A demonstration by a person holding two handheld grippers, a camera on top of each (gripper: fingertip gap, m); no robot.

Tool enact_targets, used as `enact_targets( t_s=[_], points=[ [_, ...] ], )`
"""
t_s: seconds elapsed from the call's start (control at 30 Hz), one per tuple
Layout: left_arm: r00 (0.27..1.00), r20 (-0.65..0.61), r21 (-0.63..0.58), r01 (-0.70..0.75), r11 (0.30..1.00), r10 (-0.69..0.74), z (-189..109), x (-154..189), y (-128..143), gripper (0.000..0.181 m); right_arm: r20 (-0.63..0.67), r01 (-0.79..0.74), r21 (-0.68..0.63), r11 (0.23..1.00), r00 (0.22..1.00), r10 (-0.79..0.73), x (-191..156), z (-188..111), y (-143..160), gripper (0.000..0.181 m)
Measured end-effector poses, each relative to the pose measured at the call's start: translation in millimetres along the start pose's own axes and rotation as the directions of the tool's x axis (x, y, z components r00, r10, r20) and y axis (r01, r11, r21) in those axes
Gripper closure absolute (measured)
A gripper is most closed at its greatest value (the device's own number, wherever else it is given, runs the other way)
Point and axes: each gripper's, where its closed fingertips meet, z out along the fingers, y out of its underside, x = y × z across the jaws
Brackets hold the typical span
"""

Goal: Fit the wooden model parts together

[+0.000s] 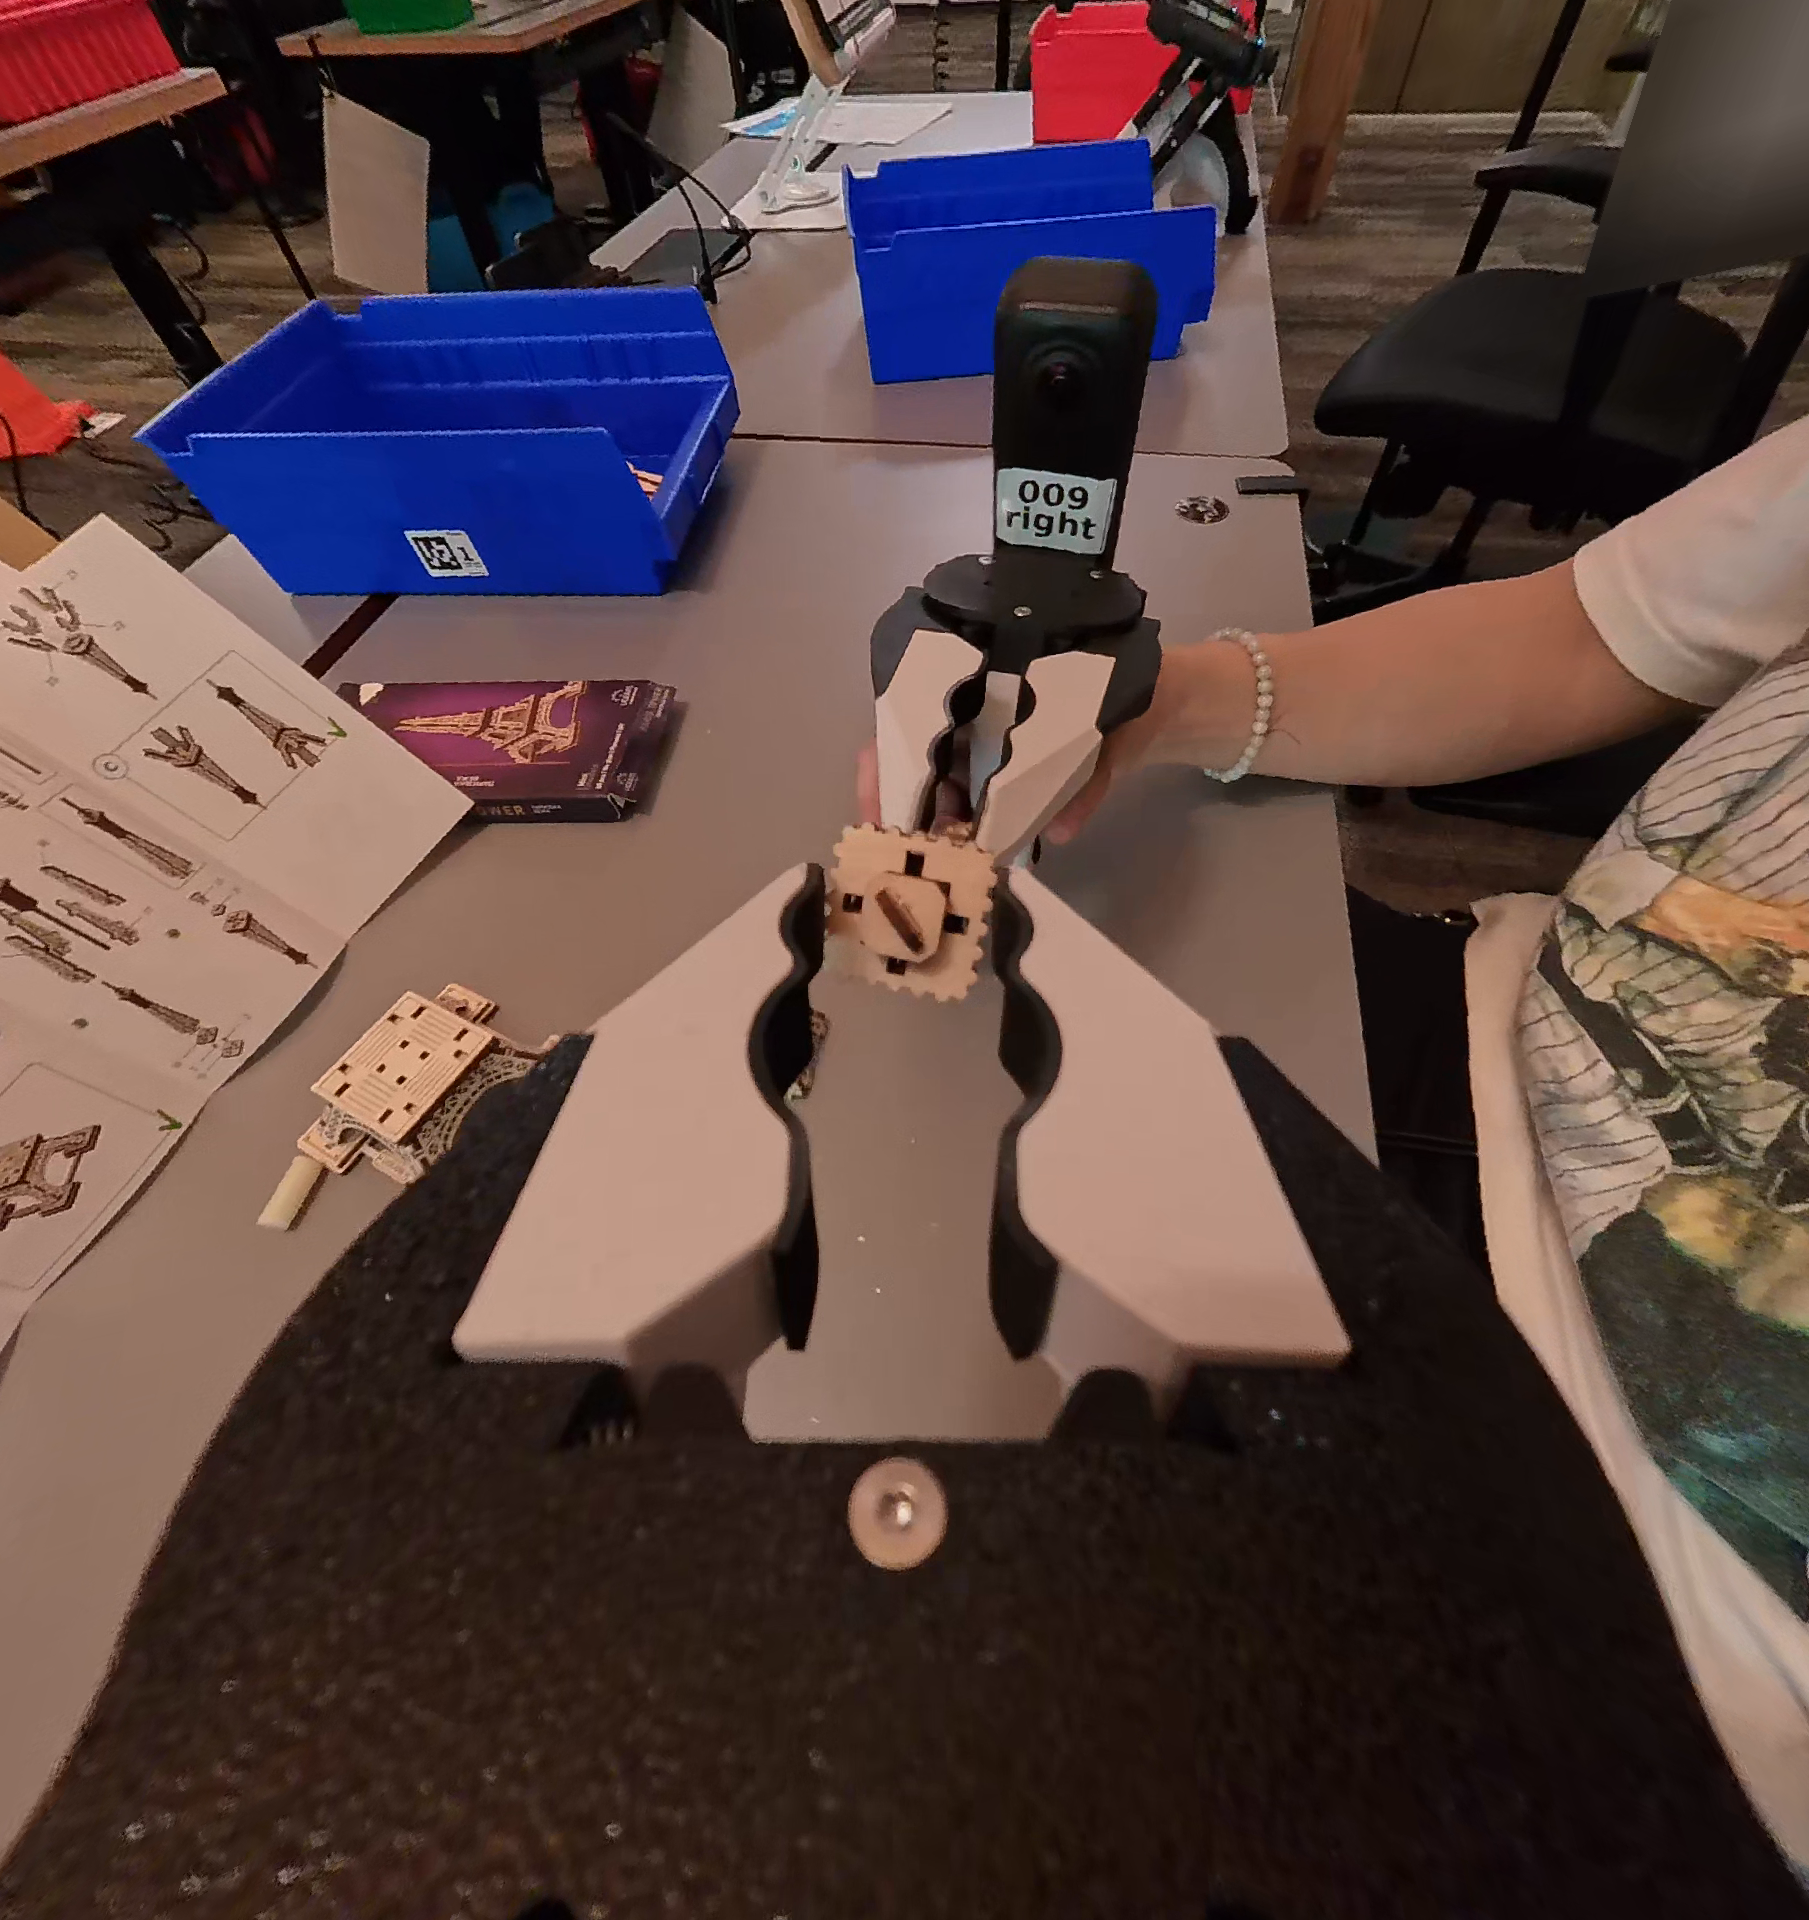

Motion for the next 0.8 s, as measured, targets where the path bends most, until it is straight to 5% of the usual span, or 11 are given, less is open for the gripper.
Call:
enact_targets(
  t_s=[0.37, 0.53, 0.6, 0.7, 0.8],
  points=[
    [0.988, 0.143, 0.029, -0.062, 0.998, 0.057, -6, -17, -6, 0.152, -0.179, 0.002, 0.073, 0.997, 0.984, 0.011, 33, -16, -12, 0.114],
    [0.985, 0.168, 0.135, -0.05, 0.99, 0.027, -4, -30, -17, 0.152, -0.177, -0.109, -0.095, 0.989, 0.98, 0.091, 46, -27, 18, 0.117],
    [0.987, 0.162, 0.172, -0.048, 0.984, 0.02, 1, -35, -20, 0.152, -0.115, -0.117, -0.176, 0.977, 0.989, 0.098, 36, -27, 31, 0.133],
    [0.991, 0.135, 0.204, -0.048, 0.978, 0.021, 11, -41, -19, 0.152, -0.115, -0.107, -0.215, 0.971, 0.99, 0.084, 36, -26, 38, 0.15],
    [0.995, 0.095, 0.226, -0.039, 0.973, 0.018, 20, -46, -16, 0.152, -0.13, -0.135, -0.222, 0.966, 0.986, 0.108, 40, -26, 40, 0.146]
  ],
)
